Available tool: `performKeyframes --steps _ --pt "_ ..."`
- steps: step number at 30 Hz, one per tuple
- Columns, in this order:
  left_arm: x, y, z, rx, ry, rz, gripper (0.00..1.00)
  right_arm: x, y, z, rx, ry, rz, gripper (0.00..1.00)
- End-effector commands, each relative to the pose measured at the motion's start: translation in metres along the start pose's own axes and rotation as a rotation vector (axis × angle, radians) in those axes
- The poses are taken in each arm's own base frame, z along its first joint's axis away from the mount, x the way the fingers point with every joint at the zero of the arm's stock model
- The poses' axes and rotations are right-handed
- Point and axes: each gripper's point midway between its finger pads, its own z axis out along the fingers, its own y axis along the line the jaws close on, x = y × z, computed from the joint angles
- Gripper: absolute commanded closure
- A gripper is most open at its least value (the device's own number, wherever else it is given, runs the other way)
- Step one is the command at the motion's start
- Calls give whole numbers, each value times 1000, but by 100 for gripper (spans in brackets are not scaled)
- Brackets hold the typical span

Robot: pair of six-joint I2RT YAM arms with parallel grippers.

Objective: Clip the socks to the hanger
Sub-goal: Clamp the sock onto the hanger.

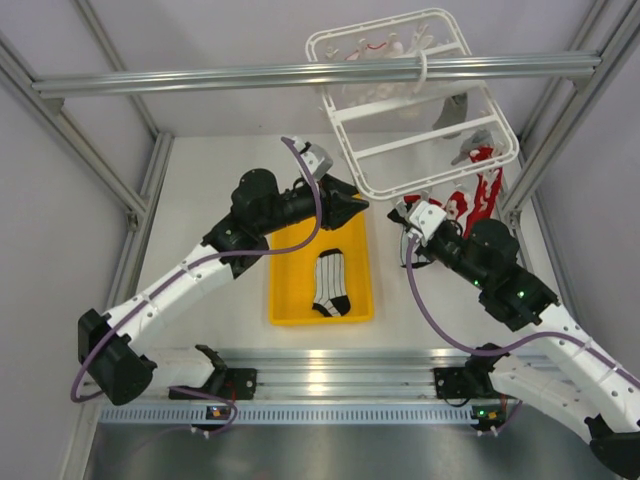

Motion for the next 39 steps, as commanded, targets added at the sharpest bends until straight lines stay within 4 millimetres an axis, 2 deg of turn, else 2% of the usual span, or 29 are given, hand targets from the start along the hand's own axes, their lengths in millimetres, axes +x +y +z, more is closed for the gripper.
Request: performKeyframes --steps 1,4,18,22,28,30,33,34,39 --pt "-42 6 5 -37 -116 60 54 -21 -12 -8 25 -56 6 94" --pt "-41 8 7 -40 -117 63 57 -20 -13 -8 23 -56 -1 94" --pt "-37 23 9 -105 -118 116 56 -18 -18 -8 36 -54 2 96" --pt "-35 32 10 -150 -113 112 50 -19 -18 -10 34 -55 6 95" --pt "-37 16 11 -61 -122 118 47 -18 -18 -9 29 -49 11 95" --pt "-38 13 11 -42 -125 120 51 -18 -19 -9 30 -45 11 96" --pt "-39 1 8 21 -127 137 64 -16 -21 -8 37 -38 12 96" --pt "-37 -4 7 44 -118 139 71 -16 -22 -7 38 -37 8 96" --pt "-28 -7 2 53 -86 140 89 -20 -35 -2 65 -56 2 96"
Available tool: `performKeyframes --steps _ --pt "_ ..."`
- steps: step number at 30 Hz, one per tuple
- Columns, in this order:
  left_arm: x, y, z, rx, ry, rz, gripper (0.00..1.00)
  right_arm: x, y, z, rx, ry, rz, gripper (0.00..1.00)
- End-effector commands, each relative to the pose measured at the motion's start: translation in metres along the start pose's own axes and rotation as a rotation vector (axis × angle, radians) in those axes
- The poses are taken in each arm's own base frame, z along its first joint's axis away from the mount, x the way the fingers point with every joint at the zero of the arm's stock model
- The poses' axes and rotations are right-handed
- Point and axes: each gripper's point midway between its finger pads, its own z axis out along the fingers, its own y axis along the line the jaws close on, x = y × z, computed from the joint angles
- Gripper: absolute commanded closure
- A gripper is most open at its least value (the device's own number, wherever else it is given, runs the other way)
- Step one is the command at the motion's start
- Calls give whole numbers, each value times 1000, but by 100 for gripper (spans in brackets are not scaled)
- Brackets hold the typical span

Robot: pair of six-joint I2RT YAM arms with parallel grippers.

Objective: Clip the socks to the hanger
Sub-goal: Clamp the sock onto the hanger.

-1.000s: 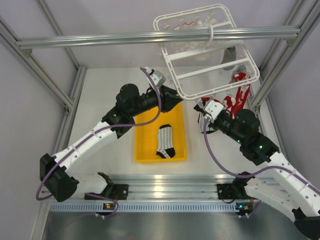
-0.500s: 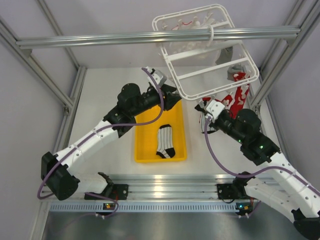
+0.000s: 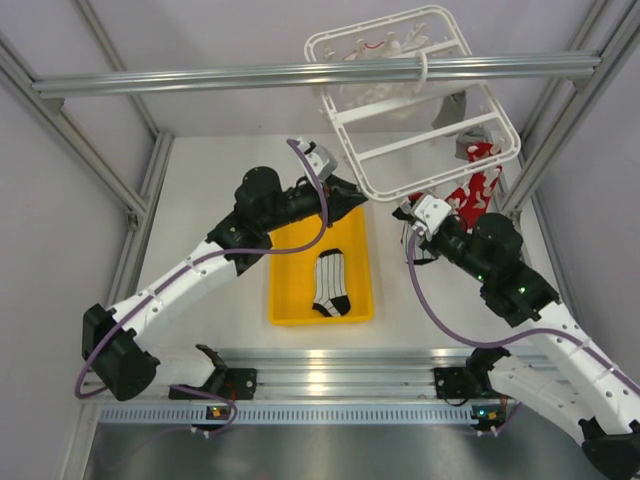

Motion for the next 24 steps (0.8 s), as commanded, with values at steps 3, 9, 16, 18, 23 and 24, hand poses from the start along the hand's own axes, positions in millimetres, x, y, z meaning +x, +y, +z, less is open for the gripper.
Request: performKeyframes --steps 3,9,16,18,23,24 --pt "-29 -15 -11 54 -68 61 99 -29 -34 2 55 -74 5 94" --pt "-26 -20 -16 70 -35 43 100 -34 -52 9 33 -92 17 91" --pt "-24 -24 -24 76 -5 41 100 -32 -74 17 37 -80 44 89" --pt "-23 -24 -25 80 -1 50 100 -34 -77 19 25 -90 44 87" --pt "-25 -26 -21 93 -6 21 100 -42 -72 18 -52 -90 66 61" --pt "-26 -27 -21 95 -10 1 100 -41 -66 16 -74 -85 74 58"
